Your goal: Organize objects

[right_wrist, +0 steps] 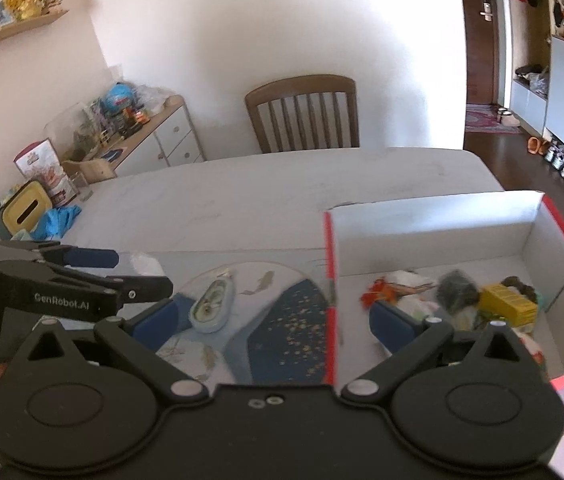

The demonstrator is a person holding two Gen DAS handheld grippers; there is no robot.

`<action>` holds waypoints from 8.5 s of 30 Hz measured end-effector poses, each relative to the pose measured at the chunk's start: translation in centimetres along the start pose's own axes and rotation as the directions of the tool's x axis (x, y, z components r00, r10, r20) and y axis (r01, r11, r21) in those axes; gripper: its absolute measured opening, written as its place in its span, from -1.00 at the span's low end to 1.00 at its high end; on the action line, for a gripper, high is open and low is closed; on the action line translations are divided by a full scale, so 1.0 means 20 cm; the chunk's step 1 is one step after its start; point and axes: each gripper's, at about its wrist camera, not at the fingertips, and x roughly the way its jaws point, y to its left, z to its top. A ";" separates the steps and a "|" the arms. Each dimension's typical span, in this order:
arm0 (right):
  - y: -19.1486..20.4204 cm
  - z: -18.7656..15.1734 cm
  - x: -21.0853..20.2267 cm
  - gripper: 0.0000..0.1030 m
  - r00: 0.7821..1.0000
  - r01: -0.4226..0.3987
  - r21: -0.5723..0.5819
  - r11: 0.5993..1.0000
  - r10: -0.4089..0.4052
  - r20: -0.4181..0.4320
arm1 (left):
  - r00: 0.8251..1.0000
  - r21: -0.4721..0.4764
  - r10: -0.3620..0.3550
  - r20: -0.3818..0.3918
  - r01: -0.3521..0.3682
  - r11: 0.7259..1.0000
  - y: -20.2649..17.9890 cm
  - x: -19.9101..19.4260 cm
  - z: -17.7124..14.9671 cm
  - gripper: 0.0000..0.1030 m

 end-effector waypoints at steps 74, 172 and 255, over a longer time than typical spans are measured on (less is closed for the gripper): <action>0.52 -0.06 1.08 0.00 0.952 0.102 -0.131 0.986 -0.135 -0.276 | 0.982 0.033 0.187 -0.018 -0.186 0.982 0.68 0.56 -0.17 -0.18; -1.06 0.03 0.20 0.00 0.975 0.098 -0.118 0.988 -0.119 -0.187 | 0.952 0.244 -0.029 -0.303 0.107 0.964 -1.23 1.07 0.40 -0.25; -0.53 -0.16 -0.58 0.97 0.967 0.075 0.102 0.992 -0.097 0.235 | 0.981 0.195 -0.108 0.163 0.076 0.978 -0.92 -0.16 0.04 0.89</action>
